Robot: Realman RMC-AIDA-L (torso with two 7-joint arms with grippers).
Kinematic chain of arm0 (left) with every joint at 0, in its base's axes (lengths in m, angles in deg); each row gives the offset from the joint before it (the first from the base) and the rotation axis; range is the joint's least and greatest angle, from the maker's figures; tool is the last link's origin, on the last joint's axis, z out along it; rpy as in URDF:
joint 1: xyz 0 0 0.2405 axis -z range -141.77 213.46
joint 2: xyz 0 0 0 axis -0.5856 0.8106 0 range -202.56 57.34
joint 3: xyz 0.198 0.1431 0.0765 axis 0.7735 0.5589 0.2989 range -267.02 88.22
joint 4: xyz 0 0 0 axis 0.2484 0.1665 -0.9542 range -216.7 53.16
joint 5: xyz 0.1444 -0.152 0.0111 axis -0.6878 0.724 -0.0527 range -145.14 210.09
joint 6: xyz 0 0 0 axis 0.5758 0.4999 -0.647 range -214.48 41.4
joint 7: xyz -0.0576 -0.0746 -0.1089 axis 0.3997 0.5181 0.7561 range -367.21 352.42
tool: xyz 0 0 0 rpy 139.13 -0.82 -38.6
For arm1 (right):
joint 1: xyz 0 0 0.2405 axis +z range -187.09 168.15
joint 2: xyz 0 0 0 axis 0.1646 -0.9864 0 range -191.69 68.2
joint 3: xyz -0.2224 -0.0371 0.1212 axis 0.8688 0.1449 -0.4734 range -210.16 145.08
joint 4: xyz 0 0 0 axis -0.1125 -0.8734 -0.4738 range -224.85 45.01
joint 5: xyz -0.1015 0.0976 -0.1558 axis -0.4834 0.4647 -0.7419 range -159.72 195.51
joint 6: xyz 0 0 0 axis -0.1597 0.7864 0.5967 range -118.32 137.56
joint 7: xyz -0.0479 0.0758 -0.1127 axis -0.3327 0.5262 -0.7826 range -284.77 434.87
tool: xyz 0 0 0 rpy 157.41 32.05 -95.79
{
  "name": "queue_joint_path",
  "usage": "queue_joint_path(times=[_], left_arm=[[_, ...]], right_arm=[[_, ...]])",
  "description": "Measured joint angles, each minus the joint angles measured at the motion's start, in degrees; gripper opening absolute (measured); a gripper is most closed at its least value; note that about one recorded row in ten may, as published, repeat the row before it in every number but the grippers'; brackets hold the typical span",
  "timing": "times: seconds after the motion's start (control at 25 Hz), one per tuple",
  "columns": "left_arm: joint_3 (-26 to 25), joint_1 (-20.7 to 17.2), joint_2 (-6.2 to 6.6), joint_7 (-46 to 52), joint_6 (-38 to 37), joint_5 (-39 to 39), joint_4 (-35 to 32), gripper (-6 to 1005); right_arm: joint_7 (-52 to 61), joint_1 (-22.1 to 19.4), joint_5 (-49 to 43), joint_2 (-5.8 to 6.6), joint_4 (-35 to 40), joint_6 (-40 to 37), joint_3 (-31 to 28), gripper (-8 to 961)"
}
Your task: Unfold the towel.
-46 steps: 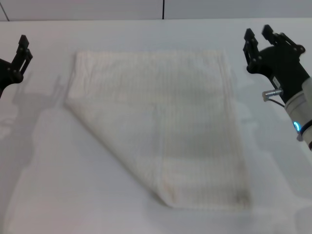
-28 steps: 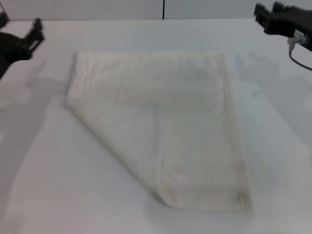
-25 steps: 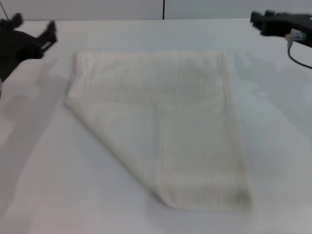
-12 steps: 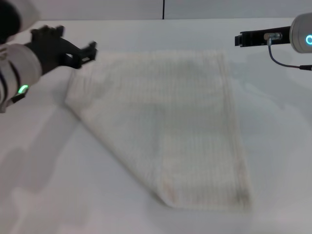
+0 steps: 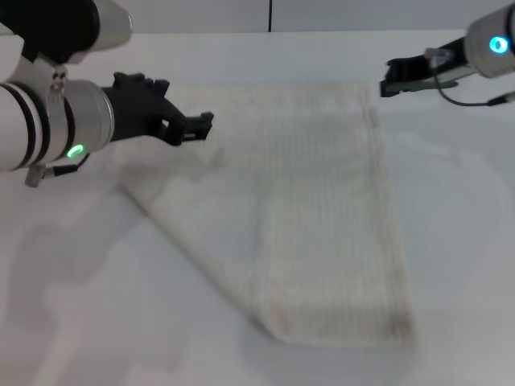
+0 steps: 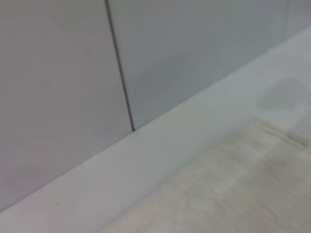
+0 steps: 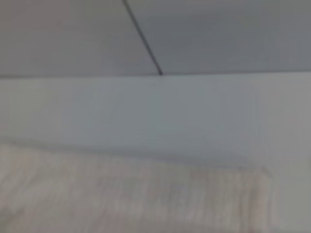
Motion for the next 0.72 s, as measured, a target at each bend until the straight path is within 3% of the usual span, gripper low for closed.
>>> queue_joint_path(times=[0.16, 0.72], left_arm=[[2.1, 0.0, -0.16, -1.2, 0.4, 0.1, -0.9, 782], [8.2, 2.5, -0.40, -1.9, -0.9, 0.6, -5.3, 783]], right_arm=[[0.0, 3.3, -1.5, 0.20, -5.3, 1.3, 0.1, -1], [-1.3, 7.5, -3.9, -1.89, -17.6, 13.8, 3.4, -1]])
